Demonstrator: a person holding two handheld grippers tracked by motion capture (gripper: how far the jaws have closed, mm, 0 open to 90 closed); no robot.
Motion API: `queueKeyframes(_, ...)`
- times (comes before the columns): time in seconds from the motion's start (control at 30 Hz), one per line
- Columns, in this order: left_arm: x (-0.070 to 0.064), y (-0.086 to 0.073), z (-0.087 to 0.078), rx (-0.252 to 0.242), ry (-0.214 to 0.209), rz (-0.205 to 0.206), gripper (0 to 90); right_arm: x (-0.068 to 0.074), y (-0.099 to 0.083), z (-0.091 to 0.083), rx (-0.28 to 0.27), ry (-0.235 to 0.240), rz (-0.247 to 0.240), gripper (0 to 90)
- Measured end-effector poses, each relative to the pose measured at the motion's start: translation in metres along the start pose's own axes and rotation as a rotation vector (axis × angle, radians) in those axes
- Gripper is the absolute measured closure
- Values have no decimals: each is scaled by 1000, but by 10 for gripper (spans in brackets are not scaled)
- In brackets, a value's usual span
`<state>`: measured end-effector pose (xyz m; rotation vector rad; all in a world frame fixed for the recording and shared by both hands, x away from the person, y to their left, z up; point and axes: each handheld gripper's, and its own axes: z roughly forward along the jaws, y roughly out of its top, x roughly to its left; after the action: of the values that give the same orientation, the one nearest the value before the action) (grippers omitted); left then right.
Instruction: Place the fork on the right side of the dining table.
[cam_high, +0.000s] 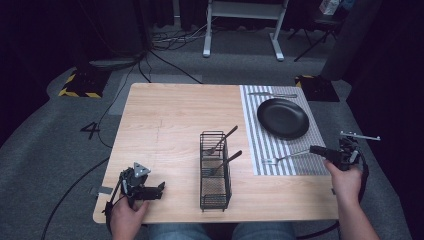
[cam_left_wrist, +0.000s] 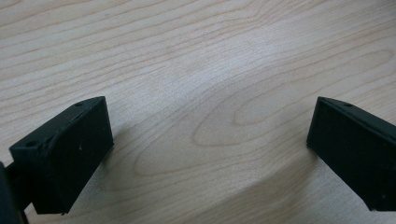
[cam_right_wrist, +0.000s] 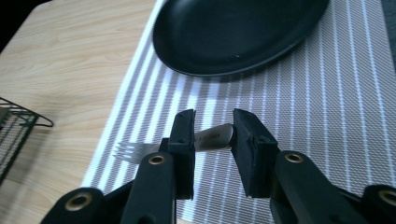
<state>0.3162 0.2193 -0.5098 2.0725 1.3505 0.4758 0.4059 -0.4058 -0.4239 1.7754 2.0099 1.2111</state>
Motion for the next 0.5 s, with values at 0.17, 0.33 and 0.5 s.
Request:
queueKeyframes(0.17, 0, 0, 0, 1, 0, 0, 4, -9, -3, 2, 9, -24, 3, 698)
queueKeyframes(0.33, 0, 0, 0, 1, 0, -1, 3, -20, -9, 5, 21, -38, 25, 702)
queueKeyframes(0.5, 0, 0, 0, 1, 0, 0, 4, -28, -15, 9, 34, -47, 41, 706)
